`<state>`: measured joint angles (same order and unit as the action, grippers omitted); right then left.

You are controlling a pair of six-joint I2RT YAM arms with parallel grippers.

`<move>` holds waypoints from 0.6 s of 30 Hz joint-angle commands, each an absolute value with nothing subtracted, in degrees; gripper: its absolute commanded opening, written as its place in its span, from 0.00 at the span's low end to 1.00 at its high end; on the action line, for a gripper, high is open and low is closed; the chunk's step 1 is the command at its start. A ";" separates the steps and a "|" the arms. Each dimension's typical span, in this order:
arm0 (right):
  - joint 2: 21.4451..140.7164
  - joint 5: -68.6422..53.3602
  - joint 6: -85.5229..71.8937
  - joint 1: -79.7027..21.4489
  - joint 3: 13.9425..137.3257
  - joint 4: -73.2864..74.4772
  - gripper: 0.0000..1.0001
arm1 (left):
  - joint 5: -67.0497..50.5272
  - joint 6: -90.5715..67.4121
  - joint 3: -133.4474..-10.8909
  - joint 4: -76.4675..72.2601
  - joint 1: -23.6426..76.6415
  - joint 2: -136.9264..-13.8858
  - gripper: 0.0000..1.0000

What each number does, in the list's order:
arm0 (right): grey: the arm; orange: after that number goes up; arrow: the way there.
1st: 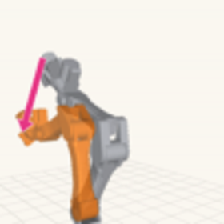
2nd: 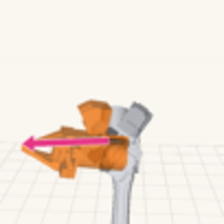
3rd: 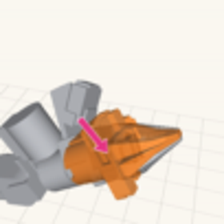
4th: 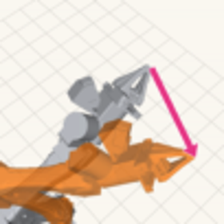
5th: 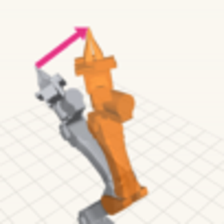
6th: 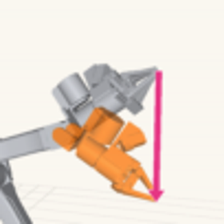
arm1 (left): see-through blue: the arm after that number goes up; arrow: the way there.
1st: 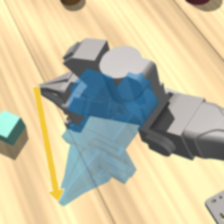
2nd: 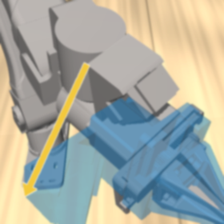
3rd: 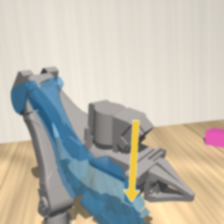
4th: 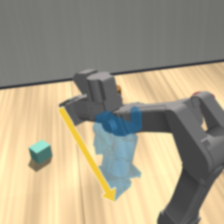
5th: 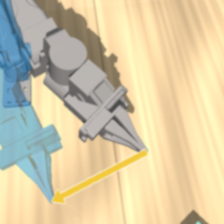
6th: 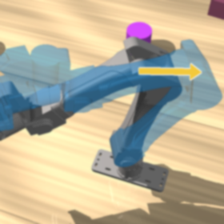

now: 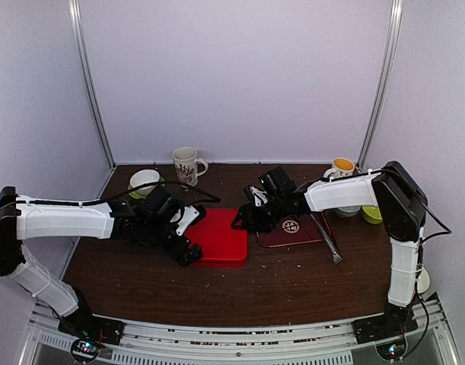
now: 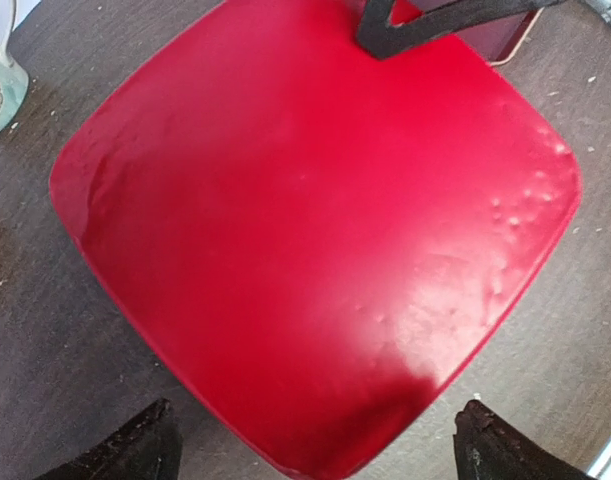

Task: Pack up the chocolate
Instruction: Place the box lid on the packing box.

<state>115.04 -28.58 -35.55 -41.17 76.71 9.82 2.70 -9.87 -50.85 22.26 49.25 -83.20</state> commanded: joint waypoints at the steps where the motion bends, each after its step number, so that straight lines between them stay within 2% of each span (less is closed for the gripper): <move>1: 116.46 -26.29 -34.23 -40.70 77.27 11.77 0.61 | 6.48 -7.29 -50.64 20.45 49.23 -85.75 0.98; 7: 116.54 -25.99 -34.15 -40.46 77.82 12.02 0.61 | 2.56 -6.80 -50.81 19.86 49.22 -88.70 0.98; 14: 116.17 -25.47 -33.80 -40.43 78.55 12.91 0.62 | 7.78 -8.34 -51.92 18.90 49.22 -90.15 0.98; 18: 114.95 -24.42 -33.01 -40.27 78.95 13.12 0.67 | 8.52 -9.37 -53.03 17.57 49.09 -91.92 0.96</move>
<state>115.11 -27.77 -34.30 -40.95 77.54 11.03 5.32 -8.08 -51.13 21.87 49.47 -89.97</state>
